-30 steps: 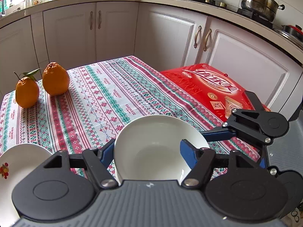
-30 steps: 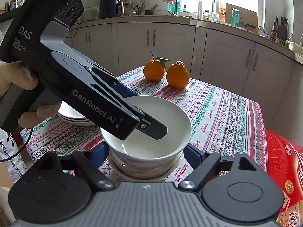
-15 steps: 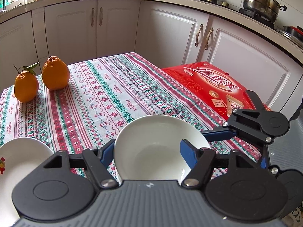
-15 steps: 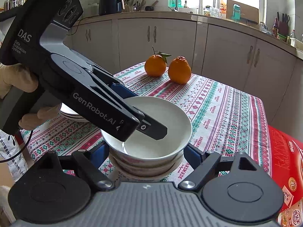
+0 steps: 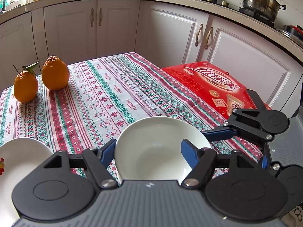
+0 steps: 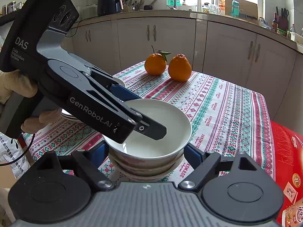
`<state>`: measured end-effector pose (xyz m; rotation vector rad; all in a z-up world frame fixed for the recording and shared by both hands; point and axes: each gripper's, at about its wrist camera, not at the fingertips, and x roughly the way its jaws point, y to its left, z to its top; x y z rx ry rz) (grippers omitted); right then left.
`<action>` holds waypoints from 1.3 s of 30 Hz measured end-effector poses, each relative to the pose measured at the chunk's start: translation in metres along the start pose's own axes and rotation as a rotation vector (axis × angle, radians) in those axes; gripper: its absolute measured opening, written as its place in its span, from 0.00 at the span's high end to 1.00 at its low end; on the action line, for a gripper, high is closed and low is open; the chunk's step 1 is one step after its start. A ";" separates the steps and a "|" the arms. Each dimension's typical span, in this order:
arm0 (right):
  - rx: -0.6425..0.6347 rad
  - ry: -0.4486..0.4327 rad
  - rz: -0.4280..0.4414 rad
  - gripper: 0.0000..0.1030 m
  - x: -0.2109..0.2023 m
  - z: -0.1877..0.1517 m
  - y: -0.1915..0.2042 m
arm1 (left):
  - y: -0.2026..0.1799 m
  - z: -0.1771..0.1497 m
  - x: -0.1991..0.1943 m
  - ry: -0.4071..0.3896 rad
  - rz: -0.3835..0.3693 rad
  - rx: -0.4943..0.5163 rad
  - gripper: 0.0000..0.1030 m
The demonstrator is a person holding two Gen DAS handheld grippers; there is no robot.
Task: Organize plates and bowls
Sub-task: 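Lower the bowl into the nested bowls and open the left tool, then grasp the three-bowl stack from opposite sides with both tools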
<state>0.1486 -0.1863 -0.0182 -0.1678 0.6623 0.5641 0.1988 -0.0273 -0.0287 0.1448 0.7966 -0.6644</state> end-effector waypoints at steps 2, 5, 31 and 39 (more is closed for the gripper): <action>-0.005 -0.004 0.000 0.12 0.000 0.000 0.001 | 0.000 0.000 -0.002 -0.012 0.002 0.006 0.23; -0.011 -0.029 0.000 0.00 -0.005 0.000 0.003 | -0.003 0.001 -0.007 -0.032 0.012 0.023 0.13; -0.039 -0.069 -0.048 0.00 -0.039 -0.007 0.014 | -0.033 -0.035 -0.079 -0.202 0.073 0.202 0.01; -0.061 -0.035 -0.066 0.00 -0.043 -0.018 0.013 | -0.034 -0.070 -0.081 -0.208 0.072 0.220 0.01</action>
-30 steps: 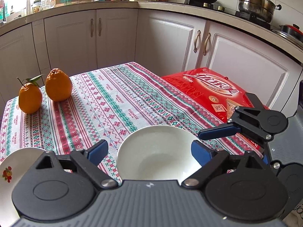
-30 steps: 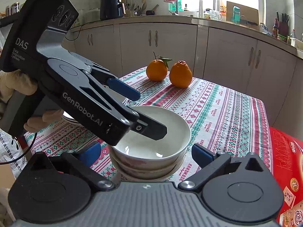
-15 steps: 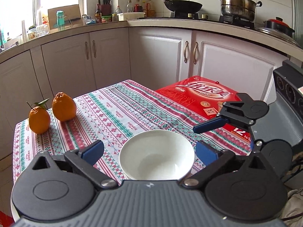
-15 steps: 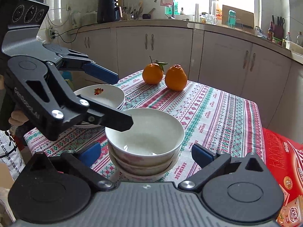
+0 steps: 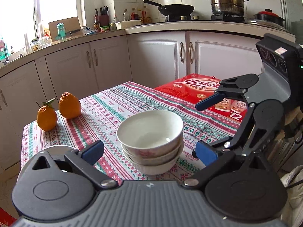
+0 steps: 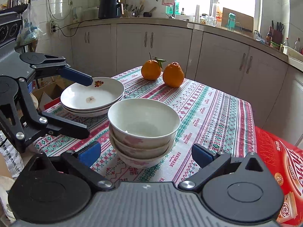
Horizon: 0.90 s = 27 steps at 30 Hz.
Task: Organize plates and bowls
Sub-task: 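Grasp the three-bowl stack from opposite sides with both tools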
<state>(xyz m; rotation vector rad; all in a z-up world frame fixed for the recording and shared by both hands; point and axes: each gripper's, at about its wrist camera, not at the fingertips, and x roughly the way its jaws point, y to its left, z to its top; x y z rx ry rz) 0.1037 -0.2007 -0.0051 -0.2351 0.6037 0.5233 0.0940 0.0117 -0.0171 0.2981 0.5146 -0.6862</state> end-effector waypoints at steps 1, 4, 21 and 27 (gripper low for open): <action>-0.002 0.010 -0.003 0.00 0.001 -0.002 -0.001 | 0.001 -0.004 0.000 0.010 -0.009 -0.006 0.01; -0.010 0.034 -0.004 0.00 0.005 -0.004 -0.002 | 0.004 -0.009 0.006 0.054 -0.031 -0.013 0.01; -0.122 0.146 0.069 0.00 0.050 -0.010 -0.016 | 0.015 -0.026 0.055 0.141 -0.076 0.073 0.01; -0.207 0.184 0.106 0.00 0.064 -0.007 -0.021 | 0.022 -0.025 0.072 0.174 -0.106 0.098 0.01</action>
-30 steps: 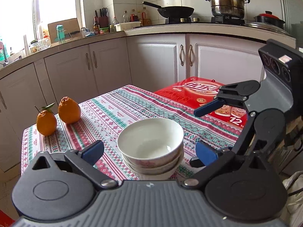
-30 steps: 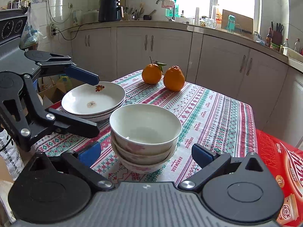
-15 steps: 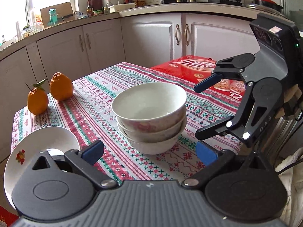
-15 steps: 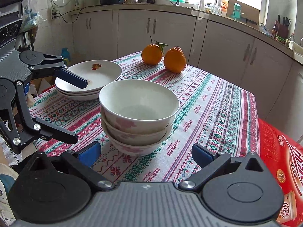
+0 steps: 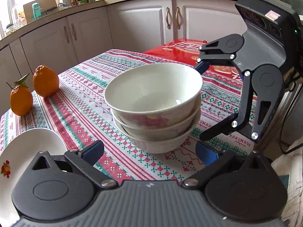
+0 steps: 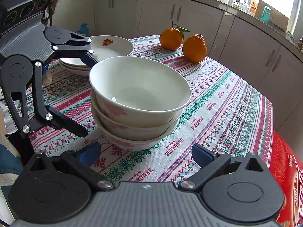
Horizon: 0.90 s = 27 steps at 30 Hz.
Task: Organize plates and bowls
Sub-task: 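Grasp the three-bowl stack from opposite sides with both tools, then lift the bowl stack with both tools and carry it onto the plate stack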
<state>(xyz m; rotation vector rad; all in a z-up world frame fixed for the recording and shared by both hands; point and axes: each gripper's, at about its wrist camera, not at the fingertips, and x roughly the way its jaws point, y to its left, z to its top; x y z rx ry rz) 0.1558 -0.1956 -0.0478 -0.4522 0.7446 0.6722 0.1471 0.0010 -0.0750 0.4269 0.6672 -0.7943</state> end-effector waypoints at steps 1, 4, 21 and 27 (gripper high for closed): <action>-0.014 0.005 0.011 0.00 0.002 0.001 -0.002 | 0.001 0.001 0.002 0.006 -0.005 0.013 0.01; -0.053 0.017 0.048 0.00 0.007 0.006 -0.007 | 0.003 0.004 0.009 0.026 -0.027 0.043 0.01; -0.158 0.062 0.235 0.06 0.034 0.023 -0.024 | 0.024 0.014 0.026 0.064 -0.161 0.094 0.03; -0.164 0.055 0.273 0.11 0.032 0.025 -0.026 | 0.030 0.019 0.028 0.091 -0.208 0.104 0.10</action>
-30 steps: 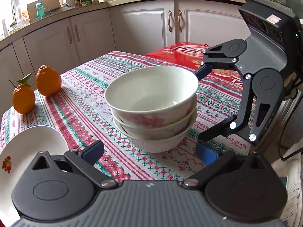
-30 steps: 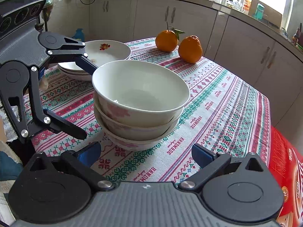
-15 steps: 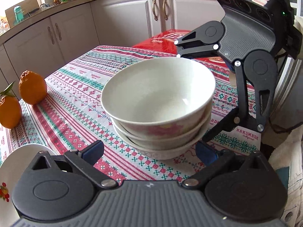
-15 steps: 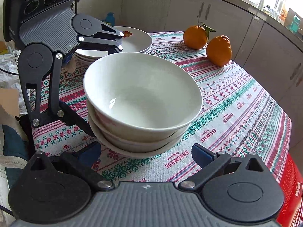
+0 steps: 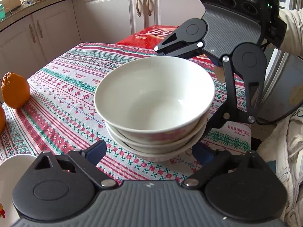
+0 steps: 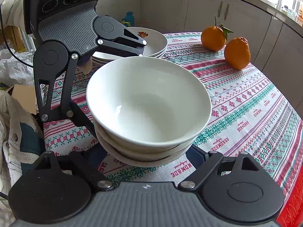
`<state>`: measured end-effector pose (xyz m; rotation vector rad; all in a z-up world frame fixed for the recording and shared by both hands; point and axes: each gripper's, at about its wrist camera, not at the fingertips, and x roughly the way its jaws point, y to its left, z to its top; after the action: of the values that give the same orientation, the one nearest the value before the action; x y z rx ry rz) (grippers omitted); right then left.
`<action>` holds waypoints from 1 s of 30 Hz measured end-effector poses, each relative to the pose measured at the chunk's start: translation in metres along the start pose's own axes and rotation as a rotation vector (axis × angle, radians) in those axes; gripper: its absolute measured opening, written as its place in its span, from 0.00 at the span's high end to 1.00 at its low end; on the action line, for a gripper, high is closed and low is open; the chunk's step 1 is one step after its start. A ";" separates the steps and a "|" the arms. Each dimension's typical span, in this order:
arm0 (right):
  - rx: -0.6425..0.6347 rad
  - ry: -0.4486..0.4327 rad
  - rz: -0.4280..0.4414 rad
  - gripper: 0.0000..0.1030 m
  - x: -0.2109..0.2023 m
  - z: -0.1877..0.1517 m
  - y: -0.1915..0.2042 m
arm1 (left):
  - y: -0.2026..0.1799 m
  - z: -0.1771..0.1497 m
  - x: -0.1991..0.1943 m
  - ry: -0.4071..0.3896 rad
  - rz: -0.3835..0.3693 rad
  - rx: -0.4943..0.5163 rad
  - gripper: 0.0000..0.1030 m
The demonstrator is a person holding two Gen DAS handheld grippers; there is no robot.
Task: Organize plates and bowls
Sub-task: 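Lift the bowl stack with both tools and carry it onto the plate stack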
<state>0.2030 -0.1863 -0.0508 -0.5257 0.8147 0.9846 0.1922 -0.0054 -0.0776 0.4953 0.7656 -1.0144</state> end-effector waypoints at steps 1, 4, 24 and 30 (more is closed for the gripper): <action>0.000 0.000 0.007 0.12 -0.001 0.000 0.000 | 0.002 0.001 0.000 0.007 -0.015 -0.009 0.12; 0.003 0.003 0.024 0.13 -0.002 0.000 -0.001 | 0.001 0.002 0.000 0.009 -0.017 0.018 0.12; -0.005 0.012 0.022 0.14 -0.005 0.002 -0.002 | 0.003 0.010 0.000 0.010 -0.072 0.093 0.13; 0.004 0.026 0.022 0.14 -0.005 0.004 -0.001 | 0.001 0.010 -0.002 0.007 -0.070 0.101 0.14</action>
<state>0.2037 -0.1867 -0.0445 -0.5277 0.8467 0.9984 0.1955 -0.0109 -0.0697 0.5622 0.7443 -1.1211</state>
